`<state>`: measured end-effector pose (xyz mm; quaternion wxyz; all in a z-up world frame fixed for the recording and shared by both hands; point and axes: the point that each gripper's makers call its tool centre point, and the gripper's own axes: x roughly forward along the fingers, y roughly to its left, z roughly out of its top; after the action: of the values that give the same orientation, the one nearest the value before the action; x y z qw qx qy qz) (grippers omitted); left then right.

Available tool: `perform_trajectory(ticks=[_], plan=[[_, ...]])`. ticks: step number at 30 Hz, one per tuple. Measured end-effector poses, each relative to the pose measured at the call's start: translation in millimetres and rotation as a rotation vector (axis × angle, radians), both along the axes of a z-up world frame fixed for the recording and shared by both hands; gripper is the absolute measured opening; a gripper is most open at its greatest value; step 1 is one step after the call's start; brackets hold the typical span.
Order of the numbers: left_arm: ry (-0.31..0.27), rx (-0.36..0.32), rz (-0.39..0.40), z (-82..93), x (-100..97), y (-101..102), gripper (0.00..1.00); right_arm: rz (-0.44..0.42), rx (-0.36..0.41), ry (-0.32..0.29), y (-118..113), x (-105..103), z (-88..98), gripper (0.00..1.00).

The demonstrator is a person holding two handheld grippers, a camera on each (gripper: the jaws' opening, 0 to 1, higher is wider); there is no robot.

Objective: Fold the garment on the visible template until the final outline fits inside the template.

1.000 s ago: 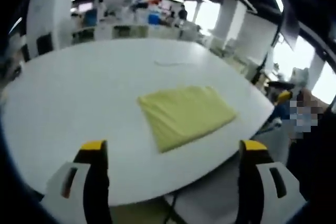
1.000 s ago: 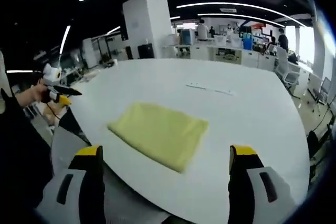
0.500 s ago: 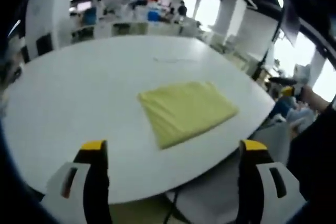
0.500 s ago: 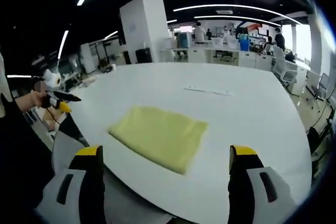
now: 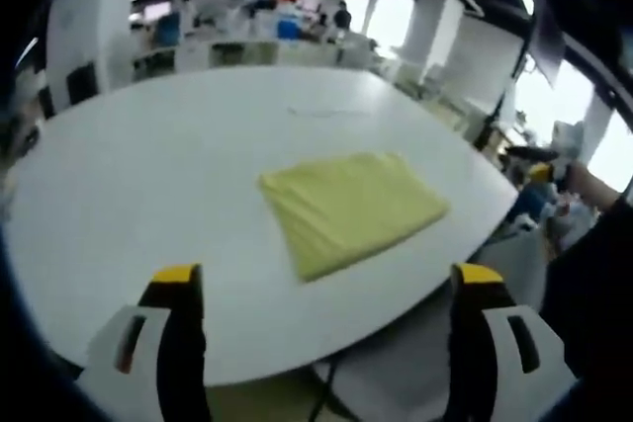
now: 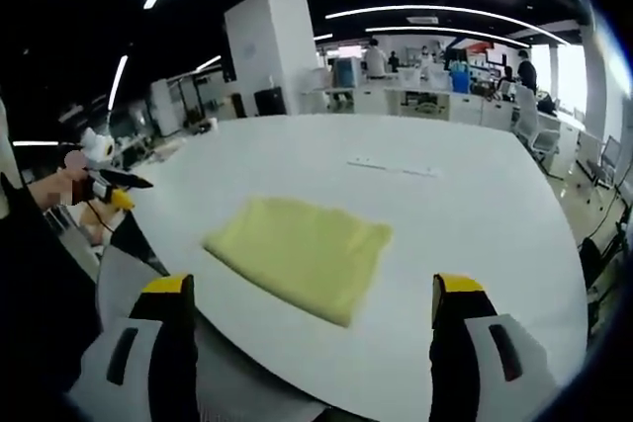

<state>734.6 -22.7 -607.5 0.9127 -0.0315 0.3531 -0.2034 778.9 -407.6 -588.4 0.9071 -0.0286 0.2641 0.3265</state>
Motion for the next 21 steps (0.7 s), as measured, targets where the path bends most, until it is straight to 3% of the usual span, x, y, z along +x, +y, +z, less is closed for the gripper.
perform_trajectory(ticks=[21], plan=[[0.007, 0.003, 0.001, -3.0, 3.5, 0.8, 0.99, 0.011, 0.003, 0.02, 3.6, 3.1, -7.6, 0.99]])
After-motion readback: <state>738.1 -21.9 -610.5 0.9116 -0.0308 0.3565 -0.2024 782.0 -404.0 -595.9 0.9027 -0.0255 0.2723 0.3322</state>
